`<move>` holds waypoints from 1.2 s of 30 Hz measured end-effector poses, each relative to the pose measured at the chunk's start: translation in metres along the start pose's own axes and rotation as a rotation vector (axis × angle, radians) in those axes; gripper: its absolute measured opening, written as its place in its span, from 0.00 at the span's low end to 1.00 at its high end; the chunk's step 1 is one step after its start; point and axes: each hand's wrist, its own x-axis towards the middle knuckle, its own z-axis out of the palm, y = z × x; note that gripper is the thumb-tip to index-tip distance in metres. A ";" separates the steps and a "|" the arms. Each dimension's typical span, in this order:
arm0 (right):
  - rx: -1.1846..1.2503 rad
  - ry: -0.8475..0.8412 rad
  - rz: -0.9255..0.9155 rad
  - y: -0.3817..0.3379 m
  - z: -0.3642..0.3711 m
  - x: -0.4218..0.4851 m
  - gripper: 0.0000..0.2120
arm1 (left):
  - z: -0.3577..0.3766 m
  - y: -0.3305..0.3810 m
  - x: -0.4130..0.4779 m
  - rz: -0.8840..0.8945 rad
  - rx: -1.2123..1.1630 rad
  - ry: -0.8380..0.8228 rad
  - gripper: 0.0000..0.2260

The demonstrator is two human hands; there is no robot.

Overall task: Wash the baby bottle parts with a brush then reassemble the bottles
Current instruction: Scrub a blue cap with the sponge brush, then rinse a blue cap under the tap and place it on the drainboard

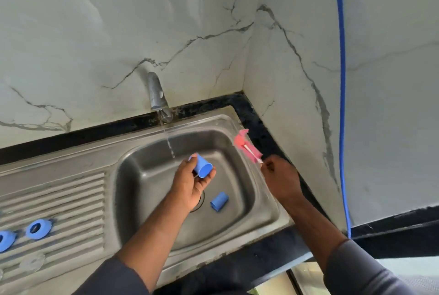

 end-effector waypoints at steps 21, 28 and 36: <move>0.242 0.082 -0.226 -0.033 0.048 0.023 0.12 | -0.016 0.000 0.020 0.063 0.294 0.002 0.09; 0.601 -0.506 0.048 -0.142 0.116 0.054 0.08 | -0.029 0.058 0.045 0.134 0.330 0.054 0.08; 0.617 -0.551 0.056 -0.199 0.142 0.084 0.14 | -0.045 0.113 0.073 0.204 0.312 0.066 0.14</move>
